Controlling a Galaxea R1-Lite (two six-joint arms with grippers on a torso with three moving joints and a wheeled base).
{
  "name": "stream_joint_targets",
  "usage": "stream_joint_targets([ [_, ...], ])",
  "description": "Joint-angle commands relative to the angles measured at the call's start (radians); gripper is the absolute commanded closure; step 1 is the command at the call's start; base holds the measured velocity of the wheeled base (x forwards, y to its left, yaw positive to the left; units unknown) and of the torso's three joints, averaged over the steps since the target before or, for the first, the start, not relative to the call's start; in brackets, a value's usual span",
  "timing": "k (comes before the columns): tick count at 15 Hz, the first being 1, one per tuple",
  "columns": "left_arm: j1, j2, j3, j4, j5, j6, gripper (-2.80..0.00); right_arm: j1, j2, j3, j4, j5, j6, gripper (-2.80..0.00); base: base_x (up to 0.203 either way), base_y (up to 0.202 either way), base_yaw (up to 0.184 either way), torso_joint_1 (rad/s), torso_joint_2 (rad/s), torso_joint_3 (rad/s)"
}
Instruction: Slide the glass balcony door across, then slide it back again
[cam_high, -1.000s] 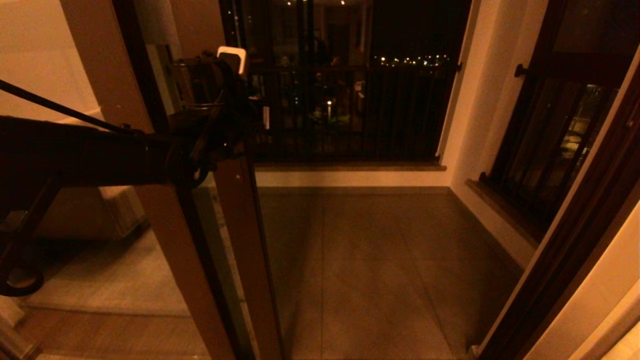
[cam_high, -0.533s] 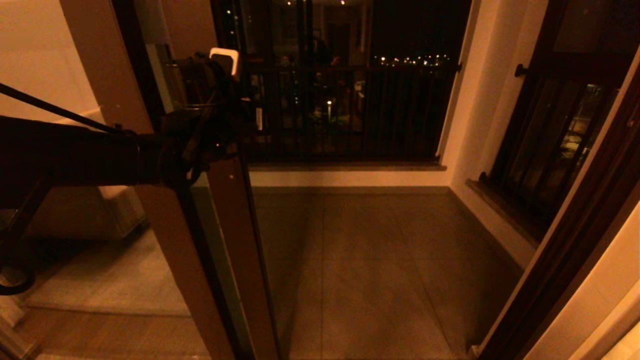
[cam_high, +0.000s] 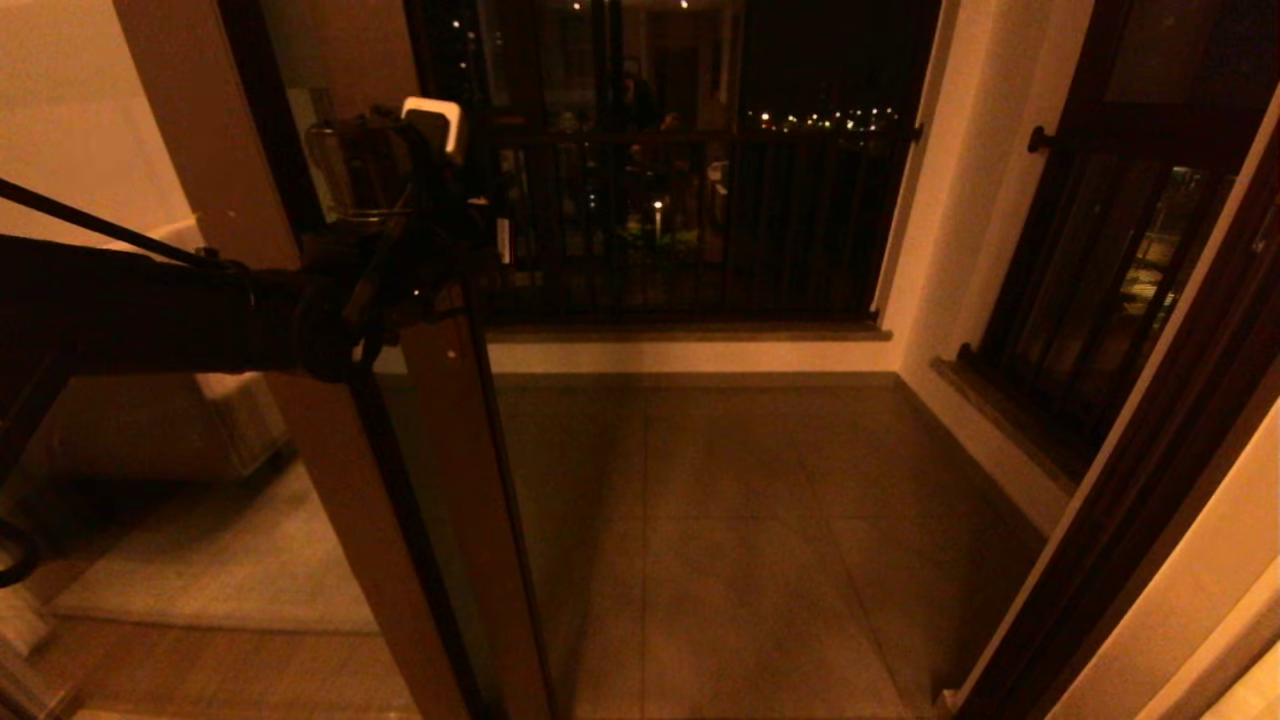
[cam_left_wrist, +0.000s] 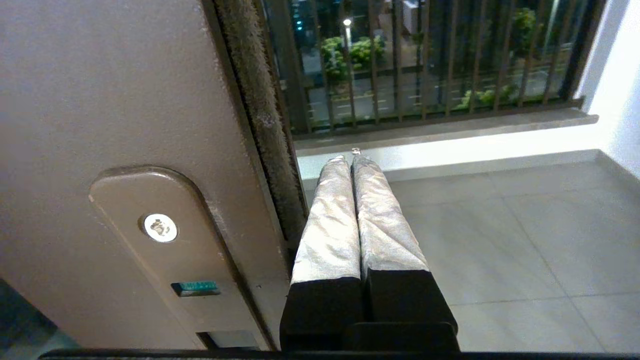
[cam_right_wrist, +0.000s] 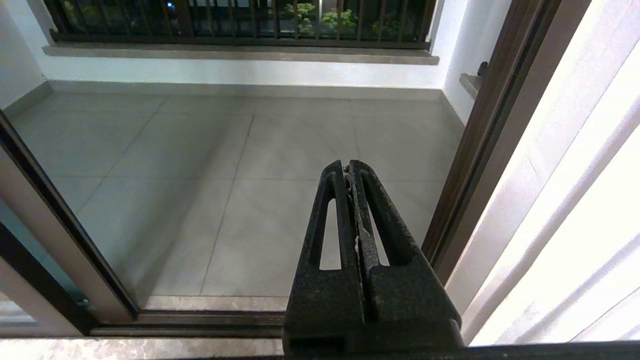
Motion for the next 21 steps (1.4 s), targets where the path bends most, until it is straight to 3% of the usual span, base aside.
stream_joint_targets([
  [1,0.007,-0.004,0.001,-0.004,0.006,0.001,0.00,0.000,0.000,0.000,0.000,0.000,-0.001,0.00,0.000,0.000,0.000,0.000,0.00,0.000],
  [17,0.024,-0.018,0.007,-0.003,0.005,-0.008,0.00,0.001,0.000,0.000,0.000,0.000,-0.001,0.00,0.000,0.000,0.000,0.000,0.00,0.000],
  [21,-0.006,-0.206,0.209,-0.003,0.000,0.001,0.00,0.001,0.000,0.000,0.000,0.000,-0.001,0.00,0.000,0.000,0.000,0.000,0.00,0.000],
])
